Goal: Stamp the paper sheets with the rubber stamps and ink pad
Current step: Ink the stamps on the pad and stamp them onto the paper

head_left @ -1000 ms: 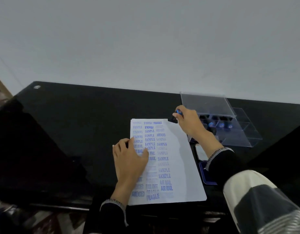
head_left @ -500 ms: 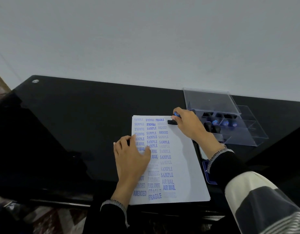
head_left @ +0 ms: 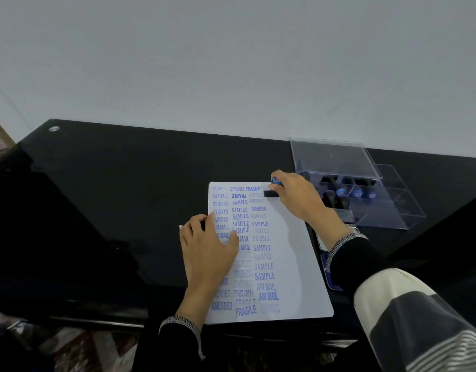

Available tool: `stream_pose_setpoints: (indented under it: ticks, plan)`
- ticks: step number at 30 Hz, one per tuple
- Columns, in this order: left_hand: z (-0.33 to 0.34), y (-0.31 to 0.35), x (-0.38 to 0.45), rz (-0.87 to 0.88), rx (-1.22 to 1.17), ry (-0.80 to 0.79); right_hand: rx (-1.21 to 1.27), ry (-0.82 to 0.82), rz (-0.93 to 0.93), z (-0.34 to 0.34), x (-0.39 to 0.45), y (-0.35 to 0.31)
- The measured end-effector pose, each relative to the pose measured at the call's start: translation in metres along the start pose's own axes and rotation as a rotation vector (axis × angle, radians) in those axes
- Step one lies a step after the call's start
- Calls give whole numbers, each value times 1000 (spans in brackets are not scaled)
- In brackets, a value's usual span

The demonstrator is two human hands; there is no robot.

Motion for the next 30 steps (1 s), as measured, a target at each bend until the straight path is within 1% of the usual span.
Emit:
stream_pose_setpoints:
  ticks: [7,12,15,17,19,20,21,22,23,24,25,27,30]
  plan:
    - [1,-1,0,-1,8,-7,-45,-14,21,1,2,1]
    - [0,0,0,8,6,-3,3,-58,59,6,8,1]
    - [2,0,0,7,4,-41,24,-67,65,7,8,1]
    - [1,4,4,16,73,-79,30,-65,68,9,6,1]
    - [-1,19,13,71,224,-100,32,-76,78,10,6,2]
    - [-4,30,18,115,246,-86,36,-86,86,11,7,3]
    - [-6,44,23,177,208,-64,42,-97,93,10,8,3]
    - [-7,59,28,247,109,-58,50,-105,96,10,10,3]
    - [-3,73,33,313,-12,-95,58,-107,97,9,11,3]
    - [6,84,37,373,-98,-167,67,-106,98,9,11,4]
    - [17,94,38,433,-125,-252,75,-102,100,8,10,4]
    - [38,103,39,519,-89,-375,80,-97,98,9,9,4]
    - [58,101,43,548,-8,-423,71,-93,91,10,10,5]
Point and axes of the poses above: each hand's wrist, its own x-axis towards the middle knuckle, its own z-axis out of the palm, y = z × x, the point moved 10 cm from there along x, towards the middle knuckle, and after that the axes turned 3 degrees about x, right-handed, at the moved point
